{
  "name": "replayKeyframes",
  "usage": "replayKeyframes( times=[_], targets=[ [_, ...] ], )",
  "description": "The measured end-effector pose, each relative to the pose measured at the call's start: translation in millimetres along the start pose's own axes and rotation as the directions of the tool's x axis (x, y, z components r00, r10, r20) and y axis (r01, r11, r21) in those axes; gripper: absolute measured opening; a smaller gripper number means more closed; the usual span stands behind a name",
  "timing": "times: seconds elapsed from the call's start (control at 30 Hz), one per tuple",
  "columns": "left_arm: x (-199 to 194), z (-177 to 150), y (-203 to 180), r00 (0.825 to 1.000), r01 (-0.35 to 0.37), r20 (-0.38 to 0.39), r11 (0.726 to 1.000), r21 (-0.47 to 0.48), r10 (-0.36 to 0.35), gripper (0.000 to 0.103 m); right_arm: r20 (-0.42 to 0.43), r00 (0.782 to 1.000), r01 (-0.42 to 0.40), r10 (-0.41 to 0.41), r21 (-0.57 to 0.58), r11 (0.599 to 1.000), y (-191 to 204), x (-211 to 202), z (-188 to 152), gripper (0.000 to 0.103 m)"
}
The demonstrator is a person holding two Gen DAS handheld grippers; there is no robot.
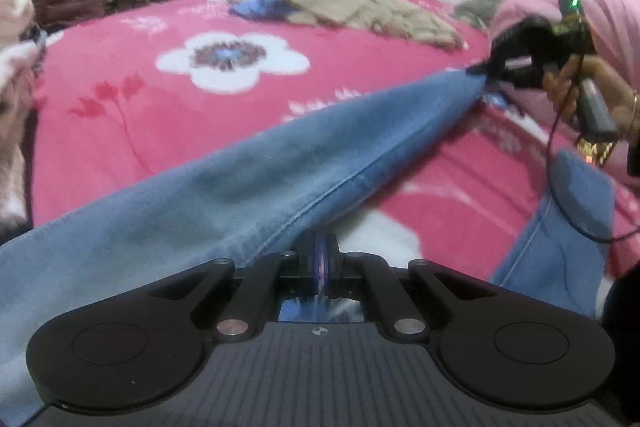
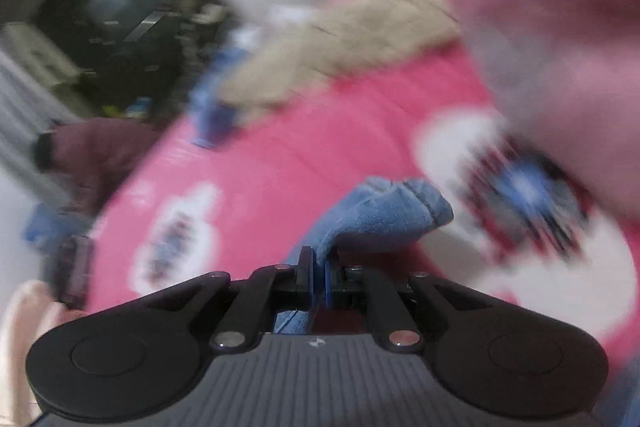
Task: Fold clothes
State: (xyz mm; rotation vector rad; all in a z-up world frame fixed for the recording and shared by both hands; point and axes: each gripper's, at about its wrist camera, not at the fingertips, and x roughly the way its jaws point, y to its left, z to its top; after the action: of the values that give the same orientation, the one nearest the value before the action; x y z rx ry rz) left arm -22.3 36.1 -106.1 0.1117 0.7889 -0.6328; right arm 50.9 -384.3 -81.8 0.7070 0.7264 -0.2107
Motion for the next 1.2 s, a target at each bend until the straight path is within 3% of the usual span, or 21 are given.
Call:
replayKeyframes(
  times=[0.1, 0.23, 0.37, 0.43, 0.47, 0.53, 0.6, 0.77, 0.93, 0.97, 1.0, 1.03, 1.2],
  targets=[
    [-5.3, -5.0, 0.6, 1.0, 0.006, 0.009, 1.0, 0.01, -0.006, 0.0, 0.008, 1.0, 0.014, -0.014, 0.004, 1.0, -5.7, -0.4, -10.6, 0.006],
    [-35.1, -1.1, 2.0, 0.993, 0.086, 0.087, 0.994, -0.064, -0.08, 0.0, 0.077, 0.996, -0.051, 0.054, -0.043, 0.998, 14.8, -35.6, 2.1, 0.006],
    [-24.9, -12.2, 1.5, 0.995, 0.095, 0.017, 0.991, -0.095, -0.094, 0.0, 0.044, 0.999, 0.028, -0.022, -0.137, 0.99, 12.6, -22.6, -5.1, 0.008],
    [-19.2, -21.4, 0.5, 0.996, 0.081, -0.035, 0.993, -0.088, -0.084, 0.0, 0.002, 0.995, 0.094, -0.095, -0.169, 0.981, 2.9, -4.9, -11.1, 0.028],
    [-22.8, -23.8, -0.9, 0.997, 0.069, -0.04, 0.995, -0.073, -0.072, 0.001, -0.034, 0.989, 0.136, -0.143, -0.15, 0.979, -8.3, 4.5, -14.4, 0.032],
    [-31.6, -28.2, -3.4, 0.998, 0.041, -0.043, 0.998, -0.04, -0.043, 0.013, -0.056, 0.99, 0.128, -0.131, -0.054, 0.99, -27.1, -0.4, -15.9, 0.034],
    [-45.5, -28.1, -6.1, 0.999, -0.032, -0.009, 0.999, 0.013, 0.032, 0.036, -0.051, 0.993, 0.103, -0.102, 0.029, 0.994, -40.8, -11.2, -14.9, 0.037],
    [-37.5, -20.9, -12.4, 0.984, -0.177, 0.026, 0.968, 0.179, 0.176, 0.048, -0.018, 0.996, 0.091, -0.09, 0.031, 0.995, -37.9, -23.6, 0.6, 0.041],
    [5.2, -21.7, -22.9, 0.967, -0.236, -0.011, 0.915, 0.328, 0.253, 0.046, 0.007, 0.997, 0.071, -0.07, -0.066, 0.995, -12.4, -21.2, 25.7, 0.043],
    [11.3, -22.7, -24.3, 0.965, -0.241, -0.016, 0.906, 0.348, 0.263, 0.04, -0.014, 0.998, 0.067, -0.069, -0.106, 0.992, -5.3, -16.2, 32.0, 0.045],
    [11.5, -23.5, -24.1, 0.967, -0.231, -0.019, 0.91, 0.345, 0.253, 0.03, -0.034, 0.997, 0.067, -0.072, -0.147, 0.987, 1.4, -10.1, 38.1, 0.046],
    [10.6, -23.0, -23.3, 0.971, -0.214, -0.03, 0.918, 0.334, 0.237, 0.027, -0.051, 0.995, 0.07, -0.081, -0.191, 0.979, 7.6, -1.9, 43.8, 0.048],
    [8.8, -22.0, -17.7, 0.979, -0.171, -0.061, 0.943, 0.284, 0.196, 0.022, -0.148, 0.977, 0.078, -0.153, -0.422, 0.903, 26.5, 61.3, 65.8, 0.054]
  ],
)
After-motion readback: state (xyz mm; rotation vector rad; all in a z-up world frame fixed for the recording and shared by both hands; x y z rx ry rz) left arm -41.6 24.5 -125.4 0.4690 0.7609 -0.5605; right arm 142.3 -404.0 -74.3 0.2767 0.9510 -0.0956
